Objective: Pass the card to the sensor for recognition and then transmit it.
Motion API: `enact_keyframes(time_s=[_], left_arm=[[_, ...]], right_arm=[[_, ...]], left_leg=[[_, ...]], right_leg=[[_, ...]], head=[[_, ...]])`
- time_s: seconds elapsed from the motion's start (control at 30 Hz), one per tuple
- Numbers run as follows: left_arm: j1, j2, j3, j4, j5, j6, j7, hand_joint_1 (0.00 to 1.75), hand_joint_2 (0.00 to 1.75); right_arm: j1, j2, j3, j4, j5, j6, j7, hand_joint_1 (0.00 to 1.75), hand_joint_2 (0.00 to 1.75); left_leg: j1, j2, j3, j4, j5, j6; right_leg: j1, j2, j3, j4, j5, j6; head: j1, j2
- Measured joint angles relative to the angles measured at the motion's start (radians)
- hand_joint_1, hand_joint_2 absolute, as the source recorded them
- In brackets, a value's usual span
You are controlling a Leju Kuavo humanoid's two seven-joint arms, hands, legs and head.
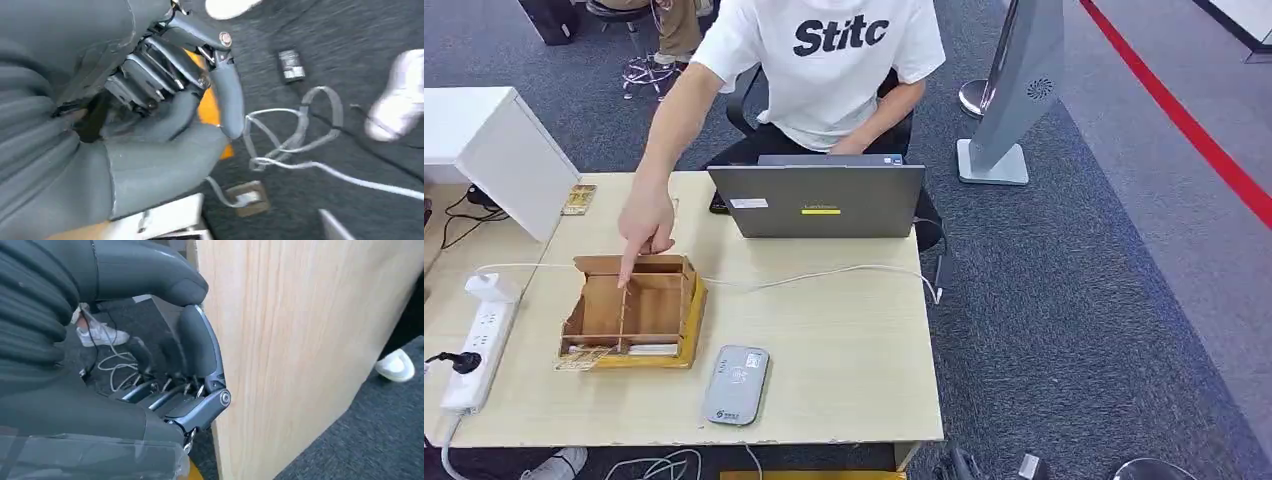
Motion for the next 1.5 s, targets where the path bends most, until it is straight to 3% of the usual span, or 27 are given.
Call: enact_keyframes(time_s=[0.17,0.27,1.23,1.27,1.3,1.33,1.4,1.43,1.47,1.5], left_arm=[[-0.015,0.023,0.003,0.101,-0.012,0.073,0.078,0.0,1.75],[-0.018,0.026,0.003,0.136,-0.019,0.108,0.092,0.0,1.75],[-0.023,0.04,0.003,0.198,-0.023,0.11,0.092,0.0,1.75],[-0.023,0.042,0.003,0.198,-0.049,0.137,0.07,0.0,1.75],[-0.021,0.045,-0.006,0.198,-0.127,0.211,0.012,0.0,1.75],[-0.019,0.046,-0.022,0.197,-0.21,0.318,-0.058,0.0,1.75],[-0.013,0.049,-0.051,0.189,-0.306,0.54,-0.109,0.0,1.75],[-0.005,0.05,-0.058,0.171,-0.322,0.584,-0.152,0.0,1.75],[0.006,0.043,-0.064,0.136,-0.346,0.576,-0.212,0.0,1.75],[0.014,0.035,-0.071,0.106,-0.366,0.551,-0.236,0.0,1.75]], right_arm=[[-0.001,0.0,0.003,0.0,0.027,-0.014,0.012,0.0,1.75],[-0.002,0.0,0.003,0.0,0.029,-0.013,0.013,0.0,1.75],[-0.002,0.0,0.003,0.0,0.029,-0.014,0.013,0.0,1.75],[-0.002,0.0,0.003,0.0,0.023,-0.023,0.004,0.0,1.75],[-0.001,0.0,0.002,0.0,0.011,-0.041,-0.013,0.0,1.75],[0.002,0.0,-0.001,0.0,0.004,-0.048,-0.031,0.0,1.75],[0.013,0.0,-0.004,-0.002,-0.001,-0.048,-0.047,0.0,1.75],[0.019,0.0,-0.007,-0.002,-0.002,-0.048,-0.052,0.0,1.75],[0.023,0.0,-0.012,-0.002,-0.002,-0.048,-0.058,0.0,1.75],[0.026,0.0,-0.016,-0.002,-0.002,-0.048,-0.059,0.0,1.75]], left_leg=[[0.0,0.0,0.0,0.0,0.0,0.0],[0.0,0.0,0.0,0.0,0.0,0.0],[0.0,0.0,0.0,0.0,0.0,0.0],[0.0,0.0,0.0,0.0,0.0,0.0],[0.0,0.0,0.0,0.0,0.0,0.0],[0.0,0.0,0.0,0.0,0.0,0.0],[0.0,0.0,0.0,0.0,0.0,0.0],[0.0,0.0,0.0,0.0,0.0,0.0],[0.0,0.0,0.0,0.0,0.0,0.0],[0.0,0.0,0.0,0.0,0.0,0.0]], right_leg=[[0.0,0.0,0.0,0.0,0.0,0.0],[0.0,0.0,0.0,0.0,0.0,0.0],[0.0,0.0,0.0,0.0,0.0,0.0],[0.0,0.0,0.0,0.0,0.0,0.0],[0.0,0.0,0.0,0.0,0.0,0.0],[0.0,0.0,0.0,0.0,0.0,0.0],[0.0,0.0,0.0,0.0,0.0,0.0],[0.0,0.0,0.0,0.0,0.0,0.0],[0.0,0.0,0.0,0.0,0.0,0.0],[0.0,0.0,0.0,0.0,0.0,0.0]], head=[[0.0,0.0],[0.0,0.0],[0.0,0.0],[0.0,0.0],[0.0,0.0],[0.0,0.0],[0.0,0.0],[0.0,0.0],[0.0,0.0],[0.0,0.0]])
